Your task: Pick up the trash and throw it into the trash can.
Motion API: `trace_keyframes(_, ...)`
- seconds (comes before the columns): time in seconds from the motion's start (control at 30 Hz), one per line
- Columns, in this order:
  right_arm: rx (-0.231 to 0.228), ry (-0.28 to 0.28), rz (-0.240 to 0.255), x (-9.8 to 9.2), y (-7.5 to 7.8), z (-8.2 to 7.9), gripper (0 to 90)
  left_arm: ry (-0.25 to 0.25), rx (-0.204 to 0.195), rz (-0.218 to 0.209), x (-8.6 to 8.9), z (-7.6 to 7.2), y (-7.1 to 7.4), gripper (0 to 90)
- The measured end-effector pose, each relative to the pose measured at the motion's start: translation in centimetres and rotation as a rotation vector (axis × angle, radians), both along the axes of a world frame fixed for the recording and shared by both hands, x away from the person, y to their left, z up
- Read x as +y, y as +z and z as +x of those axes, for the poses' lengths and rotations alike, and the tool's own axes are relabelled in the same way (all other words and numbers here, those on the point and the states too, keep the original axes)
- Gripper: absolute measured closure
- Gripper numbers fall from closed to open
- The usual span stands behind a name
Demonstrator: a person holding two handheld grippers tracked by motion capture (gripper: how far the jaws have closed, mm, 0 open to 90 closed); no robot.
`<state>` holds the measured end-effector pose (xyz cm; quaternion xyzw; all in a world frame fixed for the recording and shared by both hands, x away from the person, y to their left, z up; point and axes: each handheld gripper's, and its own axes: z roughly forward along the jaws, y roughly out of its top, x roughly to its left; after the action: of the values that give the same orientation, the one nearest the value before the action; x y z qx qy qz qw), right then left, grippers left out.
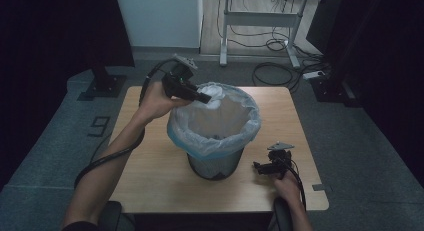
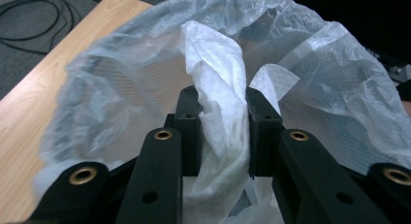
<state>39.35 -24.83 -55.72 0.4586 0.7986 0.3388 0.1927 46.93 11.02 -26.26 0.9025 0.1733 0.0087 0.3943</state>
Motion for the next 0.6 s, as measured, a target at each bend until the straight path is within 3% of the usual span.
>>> trace_keyframes(0.37, 0.0, 0.002, 0.0, 0.0, 0.0, 0.0, 0.0, -0.057, 0.0, 0.099, -2.4, -0.7, -1.9, 67.0)
trace_keyframes(0.47, 0.0, 0.003, 0.0, 0.0, 0.0, 0.0, 0.0, -0.066, -0.008, 0.123, -2.6, -0.8, -2.1, 60.9)
trace_keyframes(0.6, 0.0, 0.003, 0.0, 0.0, 0.0, 0.0, 0.0, -0.065, -0.048, 0.125, -2.7, -1.1, -1.9, 38.6)
